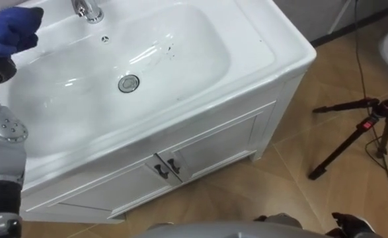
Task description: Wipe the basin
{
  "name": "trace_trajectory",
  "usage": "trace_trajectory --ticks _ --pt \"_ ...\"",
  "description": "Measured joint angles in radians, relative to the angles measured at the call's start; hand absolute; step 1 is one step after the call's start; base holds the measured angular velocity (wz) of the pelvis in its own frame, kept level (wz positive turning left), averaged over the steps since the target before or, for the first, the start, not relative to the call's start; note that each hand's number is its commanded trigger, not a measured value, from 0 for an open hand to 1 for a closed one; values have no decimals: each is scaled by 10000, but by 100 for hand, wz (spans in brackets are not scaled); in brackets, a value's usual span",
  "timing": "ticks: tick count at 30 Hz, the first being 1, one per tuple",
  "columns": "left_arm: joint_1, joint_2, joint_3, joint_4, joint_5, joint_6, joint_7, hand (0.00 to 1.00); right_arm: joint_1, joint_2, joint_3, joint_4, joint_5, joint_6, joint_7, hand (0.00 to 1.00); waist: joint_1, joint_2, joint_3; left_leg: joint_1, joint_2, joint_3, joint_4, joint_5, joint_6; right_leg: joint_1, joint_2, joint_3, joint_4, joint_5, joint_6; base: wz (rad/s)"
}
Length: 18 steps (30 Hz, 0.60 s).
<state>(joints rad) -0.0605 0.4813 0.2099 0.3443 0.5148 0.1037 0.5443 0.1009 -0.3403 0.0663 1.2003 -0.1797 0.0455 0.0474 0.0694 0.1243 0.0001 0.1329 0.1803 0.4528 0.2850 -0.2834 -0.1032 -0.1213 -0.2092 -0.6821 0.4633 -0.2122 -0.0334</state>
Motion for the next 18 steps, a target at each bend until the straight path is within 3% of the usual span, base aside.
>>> trace_trajectory --ticks 8,12,18 --pt "298 1 104 406 -2 -8 2 100 95 -3 -4 -45 -263 0 8 0 198 43 -17 5 -26 59 -98 31 -54 -44 5 55 6 -3 -5 0" --pt "865 3 741 643 -34 -9 15 100 139 -78 -28 -270 -685 0 144 0 207 51 -43 -33 -7 70 191 45 -33 6 -28 121 12 -23 -8 -4" --pt "1216 3 1262 889 -27 -18 178 100 171 -68 -38 -409 -831 -8 212 0 265 -77 -80 -25 -17 36 116 45 -25 -1 -16 162 12 -27 -3 3"
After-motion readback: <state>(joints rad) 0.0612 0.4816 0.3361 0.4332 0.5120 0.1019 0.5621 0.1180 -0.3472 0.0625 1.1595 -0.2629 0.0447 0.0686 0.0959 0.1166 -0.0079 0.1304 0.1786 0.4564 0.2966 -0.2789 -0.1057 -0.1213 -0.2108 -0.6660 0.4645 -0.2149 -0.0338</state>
